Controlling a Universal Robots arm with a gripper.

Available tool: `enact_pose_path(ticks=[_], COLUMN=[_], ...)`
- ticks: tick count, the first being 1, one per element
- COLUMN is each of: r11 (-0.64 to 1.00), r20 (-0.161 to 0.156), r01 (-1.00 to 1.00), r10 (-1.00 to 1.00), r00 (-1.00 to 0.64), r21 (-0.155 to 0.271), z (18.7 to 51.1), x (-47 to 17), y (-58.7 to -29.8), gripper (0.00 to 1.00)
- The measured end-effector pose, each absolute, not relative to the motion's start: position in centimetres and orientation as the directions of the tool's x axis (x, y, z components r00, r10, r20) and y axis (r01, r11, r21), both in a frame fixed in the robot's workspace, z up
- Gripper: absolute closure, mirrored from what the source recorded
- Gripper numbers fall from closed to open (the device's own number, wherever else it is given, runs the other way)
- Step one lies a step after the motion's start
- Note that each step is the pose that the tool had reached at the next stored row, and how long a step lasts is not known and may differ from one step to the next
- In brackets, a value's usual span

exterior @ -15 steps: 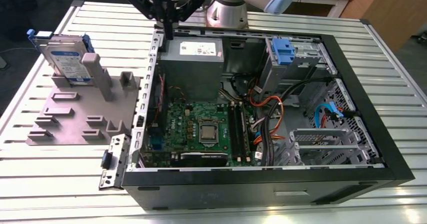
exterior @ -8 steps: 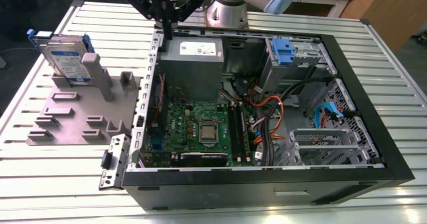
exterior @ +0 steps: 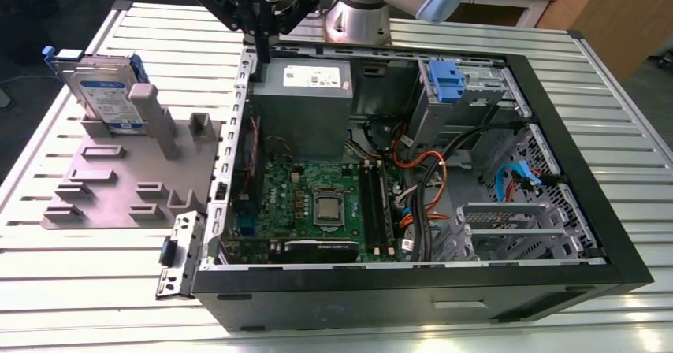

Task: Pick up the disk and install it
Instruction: 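Reach for the disk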

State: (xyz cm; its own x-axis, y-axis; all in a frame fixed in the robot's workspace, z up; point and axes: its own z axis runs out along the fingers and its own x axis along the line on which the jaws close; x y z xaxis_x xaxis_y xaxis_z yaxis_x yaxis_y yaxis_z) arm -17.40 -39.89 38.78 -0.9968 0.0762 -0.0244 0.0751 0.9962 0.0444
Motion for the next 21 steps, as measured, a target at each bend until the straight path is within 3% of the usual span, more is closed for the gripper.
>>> enact_pose_path(ticks=[21], r11=[0.996], r20=[-0.024], r01=[0.075], r10=[0.076], r00=[-0.997], r21=[0.044], z=[38.4], x=[-19.0], y=[-39.9], gripper=[0.89])
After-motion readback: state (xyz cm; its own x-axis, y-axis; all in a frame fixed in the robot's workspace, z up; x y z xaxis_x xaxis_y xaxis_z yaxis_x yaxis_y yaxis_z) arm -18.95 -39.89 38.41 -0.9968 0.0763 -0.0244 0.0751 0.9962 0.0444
